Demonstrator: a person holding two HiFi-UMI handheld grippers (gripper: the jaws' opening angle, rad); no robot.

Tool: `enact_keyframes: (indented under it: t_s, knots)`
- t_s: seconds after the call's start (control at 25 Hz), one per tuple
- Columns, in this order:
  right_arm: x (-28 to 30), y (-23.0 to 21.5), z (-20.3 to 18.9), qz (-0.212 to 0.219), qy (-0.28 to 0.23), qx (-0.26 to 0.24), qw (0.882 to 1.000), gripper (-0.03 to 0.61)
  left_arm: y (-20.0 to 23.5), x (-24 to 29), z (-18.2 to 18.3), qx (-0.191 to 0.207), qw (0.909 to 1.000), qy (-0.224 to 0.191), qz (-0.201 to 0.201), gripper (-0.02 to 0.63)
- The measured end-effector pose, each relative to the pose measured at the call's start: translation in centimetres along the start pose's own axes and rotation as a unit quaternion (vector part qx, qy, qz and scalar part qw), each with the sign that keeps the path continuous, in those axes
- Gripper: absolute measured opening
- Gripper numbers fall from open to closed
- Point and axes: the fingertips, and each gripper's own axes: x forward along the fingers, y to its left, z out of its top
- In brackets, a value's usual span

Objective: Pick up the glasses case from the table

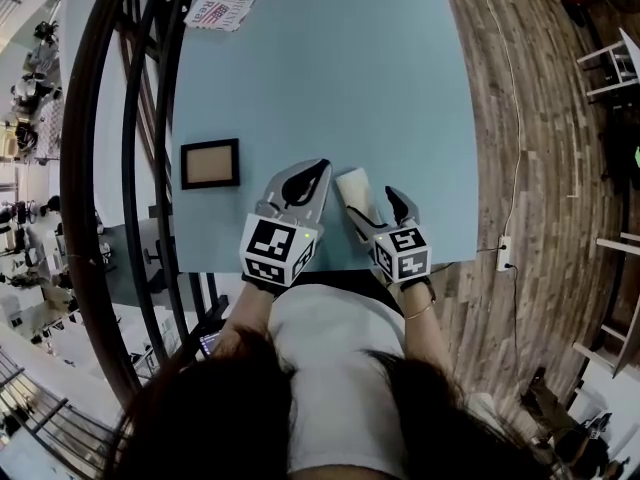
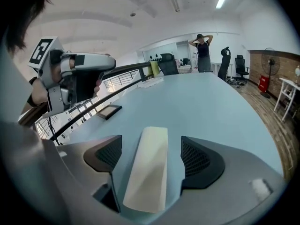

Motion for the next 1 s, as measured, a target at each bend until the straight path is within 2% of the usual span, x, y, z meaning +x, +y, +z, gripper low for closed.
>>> enact_keyframes:
  t_s: [0.44,0.76,1.0]
  knots:
    - [1.6,0.1,-4.4,-0.011,0.046,0.022,0.999,0.367,-0.5,-0.6,-1.9,-0.005,0.9998,0.016,-0.004,0.057]
    - [2.6,0.4,-5.4,-0.024,0.065,0.002,0.998,0.367,-0.5,-0.5,-2.3,-0.008,0.9997,0.019,-0.009,0.058]
    - [3.0,0.0,-6.2,-0.065,0.075,-0.048,0.994,0.365,-0.4,-0.7,-2.4,-0.009,0.9998,0.018,-0.008,0.057]
